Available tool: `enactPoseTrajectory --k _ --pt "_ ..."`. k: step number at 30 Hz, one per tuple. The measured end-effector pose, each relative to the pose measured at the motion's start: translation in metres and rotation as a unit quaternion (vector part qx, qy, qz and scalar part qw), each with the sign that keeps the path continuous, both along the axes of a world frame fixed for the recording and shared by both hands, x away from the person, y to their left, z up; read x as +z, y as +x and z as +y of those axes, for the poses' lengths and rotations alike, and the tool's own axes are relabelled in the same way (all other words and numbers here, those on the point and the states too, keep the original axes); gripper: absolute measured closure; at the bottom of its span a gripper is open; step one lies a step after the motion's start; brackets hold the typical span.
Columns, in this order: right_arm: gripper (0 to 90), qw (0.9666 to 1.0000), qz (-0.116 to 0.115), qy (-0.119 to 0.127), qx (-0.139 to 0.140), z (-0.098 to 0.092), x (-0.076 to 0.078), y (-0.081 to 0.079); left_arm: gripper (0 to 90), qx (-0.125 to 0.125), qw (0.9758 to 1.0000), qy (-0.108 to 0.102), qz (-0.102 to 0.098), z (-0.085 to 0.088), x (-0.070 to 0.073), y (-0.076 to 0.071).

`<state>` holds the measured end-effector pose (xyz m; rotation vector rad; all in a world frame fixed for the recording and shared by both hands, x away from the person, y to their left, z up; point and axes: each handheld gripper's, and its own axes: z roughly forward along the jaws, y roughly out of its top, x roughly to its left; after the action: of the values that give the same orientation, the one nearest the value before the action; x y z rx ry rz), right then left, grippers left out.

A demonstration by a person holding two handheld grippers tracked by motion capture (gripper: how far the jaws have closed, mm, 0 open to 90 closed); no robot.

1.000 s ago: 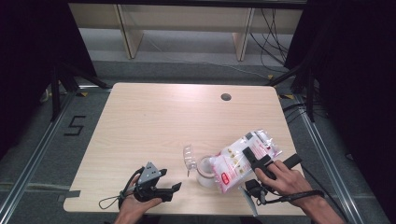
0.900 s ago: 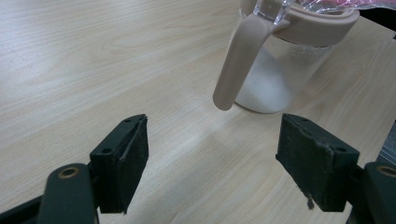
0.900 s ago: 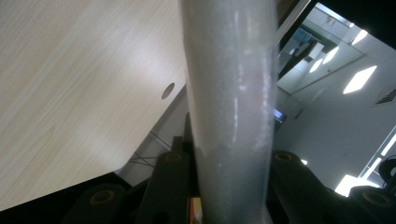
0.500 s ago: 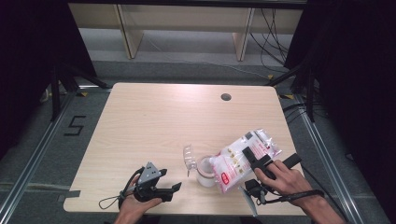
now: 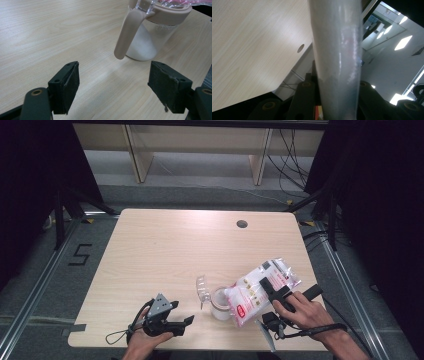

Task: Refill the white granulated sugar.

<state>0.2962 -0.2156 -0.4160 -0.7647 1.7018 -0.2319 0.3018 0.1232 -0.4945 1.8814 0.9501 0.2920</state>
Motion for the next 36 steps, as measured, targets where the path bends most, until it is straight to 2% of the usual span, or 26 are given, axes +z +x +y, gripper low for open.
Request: enactPoseTrajectory --k 6,27,32,36 --pt "79.5 1.0 -0.002 0.007 0.001 -0.0011 -0.0013 -0.0003 24.5 -0.001 1.0 0.001 0.0 -0.0002 -0.0002 0.0" --pt "80.2 1.0 0.0 0.004 0.003 -0.0011 -0.0001 0.0004 24.5 -0.001 1.0 0.001 0.001 -0.0002 -0.0003 0.0001" --pt "80.4 1.0 -0.002 -0.008 0.003 -0.0007 0.0014 0.0001 24.6 -0.002 1.0 0.001 0.001 -0.0003 -0.0002 0.0" --pt "80.6 1.0 -0.002 0.004 0.004 -0.0008 0.0009 -0.0001 24.6 -0.001 1.0 0.0 0.001 -0.0002 -0.0002 0.0"
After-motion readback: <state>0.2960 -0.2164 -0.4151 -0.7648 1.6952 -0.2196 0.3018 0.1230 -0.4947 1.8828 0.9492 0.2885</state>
